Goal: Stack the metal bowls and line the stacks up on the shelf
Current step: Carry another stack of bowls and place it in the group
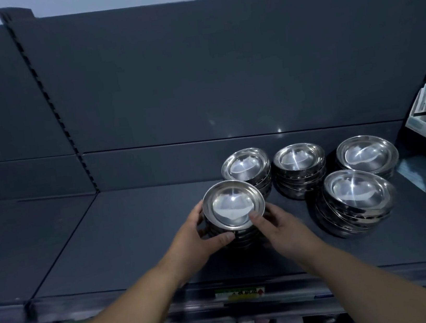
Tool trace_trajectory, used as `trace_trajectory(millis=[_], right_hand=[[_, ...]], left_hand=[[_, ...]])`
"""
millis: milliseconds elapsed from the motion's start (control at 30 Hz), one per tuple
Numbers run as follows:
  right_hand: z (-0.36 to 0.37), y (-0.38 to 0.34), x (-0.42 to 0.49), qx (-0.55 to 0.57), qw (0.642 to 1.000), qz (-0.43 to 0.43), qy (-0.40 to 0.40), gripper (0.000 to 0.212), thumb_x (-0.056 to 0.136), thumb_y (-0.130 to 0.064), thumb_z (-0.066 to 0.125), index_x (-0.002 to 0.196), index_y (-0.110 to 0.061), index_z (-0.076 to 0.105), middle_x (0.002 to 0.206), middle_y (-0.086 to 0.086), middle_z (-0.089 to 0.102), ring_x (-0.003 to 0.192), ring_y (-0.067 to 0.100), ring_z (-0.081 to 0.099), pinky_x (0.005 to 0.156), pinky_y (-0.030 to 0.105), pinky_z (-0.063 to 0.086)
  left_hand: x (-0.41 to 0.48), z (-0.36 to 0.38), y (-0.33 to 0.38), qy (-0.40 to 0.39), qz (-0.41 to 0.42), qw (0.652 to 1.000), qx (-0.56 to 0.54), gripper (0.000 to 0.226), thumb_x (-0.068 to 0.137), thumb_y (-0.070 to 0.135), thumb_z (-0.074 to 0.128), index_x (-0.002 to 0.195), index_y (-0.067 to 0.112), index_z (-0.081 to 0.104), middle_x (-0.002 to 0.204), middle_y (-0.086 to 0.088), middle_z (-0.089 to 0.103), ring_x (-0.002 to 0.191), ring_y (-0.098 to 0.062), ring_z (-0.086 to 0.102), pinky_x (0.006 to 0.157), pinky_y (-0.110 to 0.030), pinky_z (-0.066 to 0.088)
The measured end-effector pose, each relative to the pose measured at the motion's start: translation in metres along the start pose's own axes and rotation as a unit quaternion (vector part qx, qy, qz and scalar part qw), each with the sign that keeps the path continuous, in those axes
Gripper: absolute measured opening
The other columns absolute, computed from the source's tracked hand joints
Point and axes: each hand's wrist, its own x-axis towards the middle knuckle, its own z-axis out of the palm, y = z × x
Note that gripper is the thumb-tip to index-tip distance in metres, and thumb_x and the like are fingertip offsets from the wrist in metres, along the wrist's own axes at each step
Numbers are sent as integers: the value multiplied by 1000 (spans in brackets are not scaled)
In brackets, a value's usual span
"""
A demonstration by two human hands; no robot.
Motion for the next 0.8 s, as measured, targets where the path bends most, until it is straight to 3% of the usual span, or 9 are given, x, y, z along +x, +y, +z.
trace_trajectory(millis=[67, 167, 233, 300, 367, 433, 533, 700, 800], right_hand=[[10, -7, -1, 3, 1000, -3, -7, 43, 88, -45, 61, 128, -31, 55, 115, -17, 66, 109, -4, 59, 90, 12, 48], [36, -20, 3, 1, 1000, -11, -15, 49, 84, -48, 64, 129, -31, 56, 118, -14, 67, 112, 0, 59, 101, 27, 49], [61, -29, 7, 1, 1000, -16, -18, 54, 76, -57, 65, 124, -33, 58, 118, -13, 67, 115, 5, 60, 102, 36, 49], [90, -38, 12, -3, 1000, -19, -20, 73, 60, -76, 65, 120, -35, 60, 117, -14, 68, 113, 7, 61, 101, 41, 50], [121, -45, 17, 0, 999, -20, -25, 93, 43, -90, 62, 121, -37, 59, 117, -15, 68, 113, 7, 61, 101, 43, 50], [151, -52, 22, 5, 999, -19, -36, 99, 40, -92, 61, 123, -38, 58, 121, -16, 66, 116, 8, 60, 102, 43, 49], [193, -64, 24, 6, 999, -11, -45, 101, 40, -93, 60, 124, -37, 57, 124, -15, 64, 118, 9, 58, 102, 42, 49], [246, -73, 30, -5, 999, -6, -41, 99, 41, -93, 59, 123, -38, 58, 122, -17, 64, 116, 6, 59, 102, 41, 49], [269, -76, 33, -10, 999, -3, -40, 98, 43, -92, 59, 123, -34, 59, 120, -16, 66, 114, 5, 60, 102, 41, 49]], left_hand=[[-5, -13, 2, 7, 5, 1000, -3, 82, 72, 9, 81, 139, 31, 40, 128, 16, 58, 109, 6, 59, 85, -11, 50], [-15, -42, 5, 21, 9, 1000, -12, 79, 72, 4, 80, 138, 26, 42, 123, 16, 60, 102, 11, 61, 84, -12, 51], [-22, -67, 6, 28, 13, 999, -20, 77, 73, -4, 77, 138, 21, 42, 120, 17, 59, 94, 15, 62, 74, -7, 49], [-29, -97, 4, 37, 10, 999, -20, 79, 73, -5, 77, 140, 19, 41, 120, 17, 59, 94, 13, 63, 75, -9, 50], [-36, -129, -2, 45, 5, 999, -16, 82, 72, -2, 79, 141, 21, 40, 123, 17, 59, 100, 8, 62, 78, -12, 52], [-45, -161, -8, 49, 0, 999, -9, 83, 72, 3, 80, 141, 24, 41, 128, 15, 58, 108, 4, 59, 79, -11, 51], [-54, -206, -19, 44, -2, 999, 13, 84, 69, 15, 85, 140, 28, 42, 132, 13, 57, 117, -1, 57, 86, -12, 49], [-63, -262, -39, 39, -22, 999, 20, 97, 53, 43, 90, 137, 36, 43, 134, 14, 56, 124, -6, 54, 104, -35, 46], [-67, -283, -48, 39, -28, 998, 27, 97, 52, 44, 90, 137, 36, 44, 134, 14, 56, 124, -5, 52, 107, -36, 44]])
